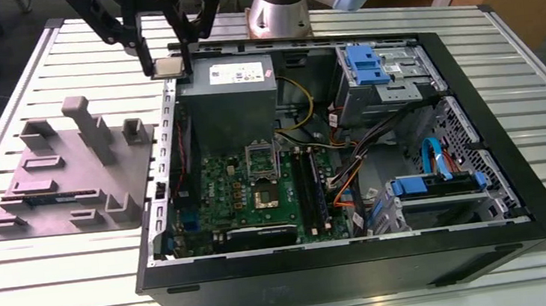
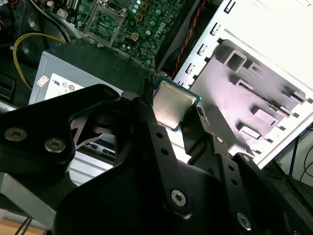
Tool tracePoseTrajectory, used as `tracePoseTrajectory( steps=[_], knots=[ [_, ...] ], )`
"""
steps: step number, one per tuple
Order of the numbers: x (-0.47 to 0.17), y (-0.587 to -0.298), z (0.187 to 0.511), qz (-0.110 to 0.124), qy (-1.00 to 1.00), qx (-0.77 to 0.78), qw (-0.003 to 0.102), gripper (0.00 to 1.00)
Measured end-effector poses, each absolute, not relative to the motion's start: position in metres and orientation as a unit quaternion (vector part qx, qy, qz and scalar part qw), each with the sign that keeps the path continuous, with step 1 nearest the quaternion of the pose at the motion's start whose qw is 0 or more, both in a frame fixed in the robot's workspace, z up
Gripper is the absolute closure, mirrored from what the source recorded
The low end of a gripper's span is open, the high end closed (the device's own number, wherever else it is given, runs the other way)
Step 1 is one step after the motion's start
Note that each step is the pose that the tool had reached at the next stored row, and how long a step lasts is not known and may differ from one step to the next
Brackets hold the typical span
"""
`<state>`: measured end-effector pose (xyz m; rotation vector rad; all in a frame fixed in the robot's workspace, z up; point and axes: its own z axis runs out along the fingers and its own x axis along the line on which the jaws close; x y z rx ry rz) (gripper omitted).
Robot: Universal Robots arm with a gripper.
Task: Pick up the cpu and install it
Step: 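Pick up the cpu and move it towards the insertion slot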
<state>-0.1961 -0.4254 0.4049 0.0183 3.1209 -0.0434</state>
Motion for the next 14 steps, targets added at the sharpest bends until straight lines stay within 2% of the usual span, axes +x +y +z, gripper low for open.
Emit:
tracePoseTrajectory(
  steps=[14],
  knots=[
    [-0.192, -0.4254, 0.4049, -0.014, 1.0, 0.006, 0.01, 0.53]
  ],
)
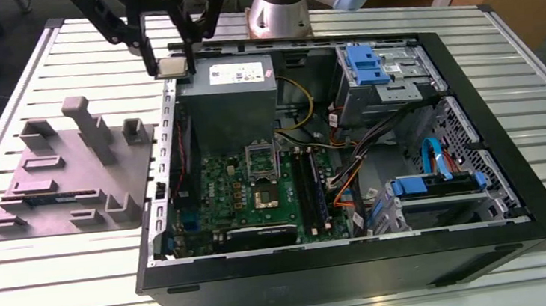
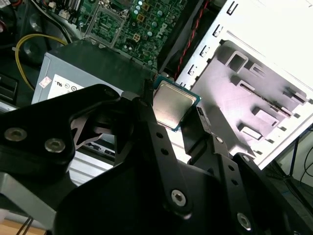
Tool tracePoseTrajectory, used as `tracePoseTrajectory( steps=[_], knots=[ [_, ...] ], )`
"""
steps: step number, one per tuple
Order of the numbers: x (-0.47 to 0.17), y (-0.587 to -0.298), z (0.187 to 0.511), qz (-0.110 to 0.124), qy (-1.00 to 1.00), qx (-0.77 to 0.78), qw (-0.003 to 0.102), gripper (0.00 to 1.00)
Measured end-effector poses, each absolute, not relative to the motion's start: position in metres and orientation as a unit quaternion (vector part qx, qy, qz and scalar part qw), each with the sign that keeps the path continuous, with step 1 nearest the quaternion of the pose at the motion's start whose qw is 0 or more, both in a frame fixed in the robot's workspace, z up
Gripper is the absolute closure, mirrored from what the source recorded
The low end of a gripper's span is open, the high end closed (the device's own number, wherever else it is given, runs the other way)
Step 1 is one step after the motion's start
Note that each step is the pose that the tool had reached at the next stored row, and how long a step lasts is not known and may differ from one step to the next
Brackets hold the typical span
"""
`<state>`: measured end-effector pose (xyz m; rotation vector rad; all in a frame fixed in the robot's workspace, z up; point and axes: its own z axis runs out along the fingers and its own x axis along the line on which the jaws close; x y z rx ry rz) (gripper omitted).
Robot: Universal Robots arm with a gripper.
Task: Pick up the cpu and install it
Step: 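Pick up the cpu and move it towards the insertion slot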
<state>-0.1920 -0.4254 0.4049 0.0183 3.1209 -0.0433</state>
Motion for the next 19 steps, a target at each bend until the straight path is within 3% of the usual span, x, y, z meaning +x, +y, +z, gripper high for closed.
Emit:
tracePoseTrajectory(
  steps=[19],
  knots=[
    [-0.176, -0.428, 0.404, -0.014, 1.0, 0.006, 0.01, 0.53]
  ],
)
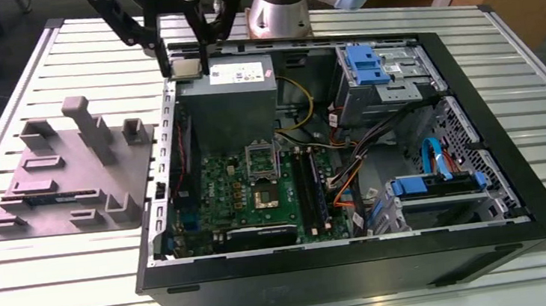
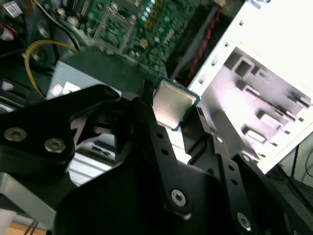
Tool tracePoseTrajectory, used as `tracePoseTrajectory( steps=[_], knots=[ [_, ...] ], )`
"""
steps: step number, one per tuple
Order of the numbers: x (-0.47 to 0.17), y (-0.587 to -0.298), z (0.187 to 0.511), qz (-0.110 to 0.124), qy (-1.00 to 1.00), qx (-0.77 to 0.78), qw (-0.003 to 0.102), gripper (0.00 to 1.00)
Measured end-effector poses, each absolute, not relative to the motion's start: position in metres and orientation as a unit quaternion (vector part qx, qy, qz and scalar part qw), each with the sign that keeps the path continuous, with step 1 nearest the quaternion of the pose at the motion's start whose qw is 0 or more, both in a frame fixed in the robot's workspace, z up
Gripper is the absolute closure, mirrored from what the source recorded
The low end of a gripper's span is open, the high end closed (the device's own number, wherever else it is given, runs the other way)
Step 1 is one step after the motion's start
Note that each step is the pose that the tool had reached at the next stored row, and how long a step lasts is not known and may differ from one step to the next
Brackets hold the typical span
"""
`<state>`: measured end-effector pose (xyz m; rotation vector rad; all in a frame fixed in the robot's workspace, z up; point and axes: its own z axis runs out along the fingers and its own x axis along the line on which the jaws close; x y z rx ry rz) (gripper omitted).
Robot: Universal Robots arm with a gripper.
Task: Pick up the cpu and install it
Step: 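Pick up the cpu and move it towards the insertion slot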
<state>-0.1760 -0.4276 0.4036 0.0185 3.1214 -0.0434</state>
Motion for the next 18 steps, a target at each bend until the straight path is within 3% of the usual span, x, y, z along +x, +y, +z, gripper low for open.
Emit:
tracePoseTrajectory(
  steps=[18],
  knots=[
    [-0.12, -0.438, 0.389, -0.013, 1.0, 0.006, 0.009, 0.53]
  ],
)
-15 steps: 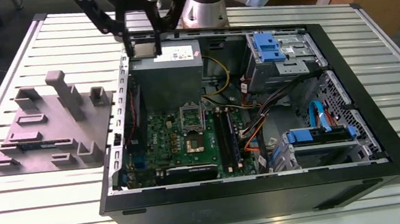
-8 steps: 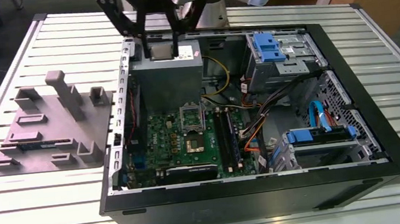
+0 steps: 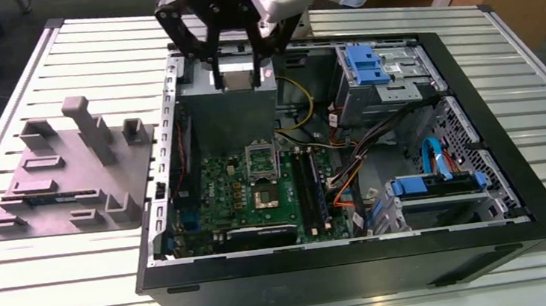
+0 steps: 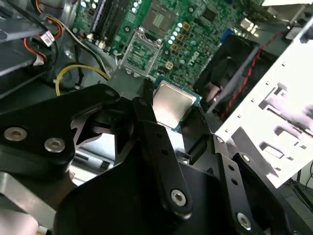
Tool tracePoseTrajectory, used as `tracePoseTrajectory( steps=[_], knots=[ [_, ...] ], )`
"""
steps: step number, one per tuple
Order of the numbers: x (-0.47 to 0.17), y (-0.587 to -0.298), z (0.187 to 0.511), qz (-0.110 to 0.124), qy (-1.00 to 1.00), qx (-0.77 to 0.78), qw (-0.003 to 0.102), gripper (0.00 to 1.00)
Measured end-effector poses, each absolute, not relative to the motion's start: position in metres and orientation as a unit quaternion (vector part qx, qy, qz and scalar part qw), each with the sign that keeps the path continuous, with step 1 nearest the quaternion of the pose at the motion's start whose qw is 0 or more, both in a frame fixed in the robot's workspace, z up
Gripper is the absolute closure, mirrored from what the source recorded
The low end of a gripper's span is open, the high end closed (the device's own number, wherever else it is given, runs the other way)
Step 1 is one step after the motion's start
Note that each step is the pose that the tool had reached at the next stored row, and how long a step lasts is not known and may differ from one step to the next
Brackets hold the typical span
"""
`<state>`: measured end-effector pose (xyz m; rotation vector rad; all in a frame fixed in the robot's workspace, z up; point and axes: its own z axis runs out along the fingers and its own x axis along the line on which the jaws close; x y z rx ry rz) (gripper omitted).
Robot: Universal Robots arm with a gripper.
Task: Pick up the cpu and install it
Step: 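Pick up the cpu and move it towards the insertion slot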
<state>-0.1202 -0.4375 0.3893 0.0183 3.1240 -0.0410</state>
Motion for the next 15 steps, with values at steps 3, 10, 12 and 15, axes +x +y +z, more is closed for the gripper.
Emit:
tracePoseTrajectory(
  steps=[3, 10, 12, 15],
  knots=[
    [-0.11, -0.438, 0.386, -0.013, 1.0, 0.006, 0.008, 0.53],
    [-0.091, -0.438, 0.384, -0.013, 1.0, 0.006, 0.007, 0.53],
    [-0.091, -0.438, 0.384, -0.013, 1.0, 0.006, 0.007, 0.53],
    [-0.091, -0.438, 0.384, -0.013, 1.0, 0.006, 0.007, 0.53]
  ],
)
